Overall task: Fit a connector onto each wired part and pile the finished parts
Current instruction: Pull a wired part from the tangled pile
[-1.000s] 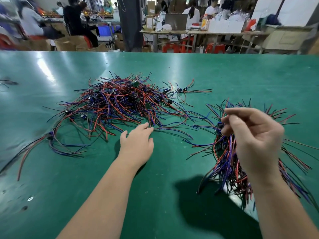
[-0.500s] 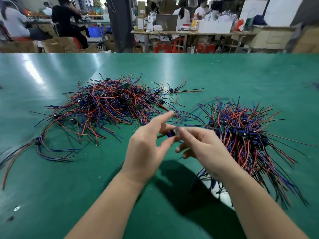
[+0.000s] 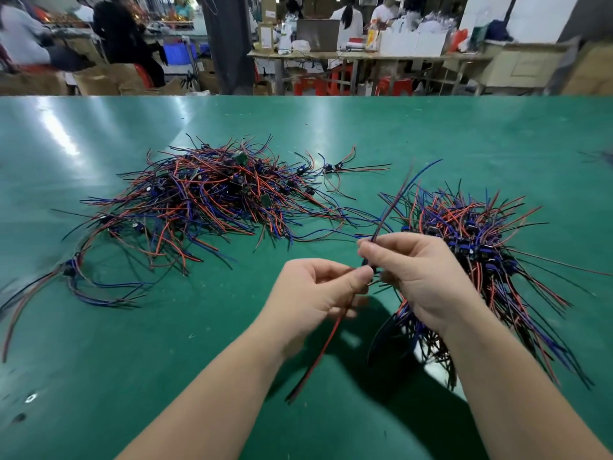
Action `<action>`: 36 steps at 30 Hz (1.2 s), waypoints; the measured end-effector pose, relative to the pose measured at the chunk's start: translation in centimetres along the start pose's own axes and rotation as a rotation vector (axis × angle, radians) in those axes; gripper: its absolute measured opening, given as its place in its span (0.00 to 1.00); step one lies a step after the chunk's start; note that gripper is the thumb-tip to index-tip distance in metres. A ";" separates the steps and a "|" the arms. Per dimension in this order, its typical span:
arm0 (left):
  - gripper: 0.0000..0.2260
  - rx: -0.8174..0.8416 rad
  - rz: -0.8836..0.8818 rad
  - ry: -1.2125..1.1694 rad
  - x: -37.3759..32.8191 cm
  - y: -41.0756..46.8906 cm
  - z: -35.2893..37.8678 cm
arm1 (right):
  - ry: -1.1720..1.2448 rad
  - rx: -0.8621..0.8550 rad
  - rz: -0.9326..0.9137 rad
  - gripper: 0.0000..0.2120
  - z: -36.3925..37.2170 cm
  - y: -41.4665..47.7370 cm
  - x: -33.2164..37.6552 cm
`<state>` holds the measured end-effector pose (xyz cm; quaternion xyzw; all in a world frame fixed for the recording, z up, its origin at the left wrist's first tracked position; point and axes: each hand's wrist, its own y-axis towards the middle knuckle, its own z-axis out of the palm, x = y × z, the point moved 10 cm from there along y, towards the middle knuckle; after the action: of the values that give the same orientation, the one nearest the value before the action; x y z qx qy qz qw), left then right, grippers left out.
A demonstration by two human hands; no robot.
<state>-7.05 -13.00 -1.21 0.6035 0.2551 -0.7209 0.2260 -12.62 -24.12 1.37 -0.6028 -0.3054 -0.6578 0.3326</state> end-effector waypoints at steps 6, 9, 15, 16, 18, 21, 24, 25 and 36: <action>0.09 -0.007 0.044 0.038 0.3 0.2 0.4 | -0.085 0.056 0.006 0.05 0.9 0.0 -0.6; 0.09 -0.006 0.107 0.171 -0.1 0.1 0.7 | -0.120 0.027 -0.029 0.09 0.4 -0.1 -0.4; 0.09 0.214 0.020 0.136 0.5 -0.6 2.5 | 0.114 -0.133 -0.036 0.07 -2.3 0.5 0.6; 0.10 0.277 -0.014 0.140 0.9 -1.0 3.2 | 0.167 -0.153 -0.030 0.06 -2.8 0.5 0.8; 0.11 0.389 -0.067 0.142 1.5 -1.7 4.2 | 0.273 -0.191 -0.009 0.06 -3.9 0.6 1.0; 0.07 0.504 -0.121 0.165 2.0 -2.5 5.2 | 0.380 -0.260 0.020 0.07 -5.5 0.7 1.0; 0.02 0.493 -0.088 0.173 1.5 -2.4 4.9 | 0.438 -0.276 0.052 0.04 -5.9 0.7 0.6; 0.02 0.491 -0.064 0.179 1.1 -2.4 4.7 | 0.455 -0.285 0.063 0.08 -6.1 0.8 0.4; 0.22 0.523 0.073 -0.249 -1.7 -1.8 3.4 | 0.450 -0.168 0.224 0.10 -3.9 1.0 -1.7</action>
<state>-10.42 -13.79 1.16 0.5571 0.0090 -0.8219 0.1183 -14.01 -27.73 -0.66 -0.4970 -0.0996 -0.7573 0.4118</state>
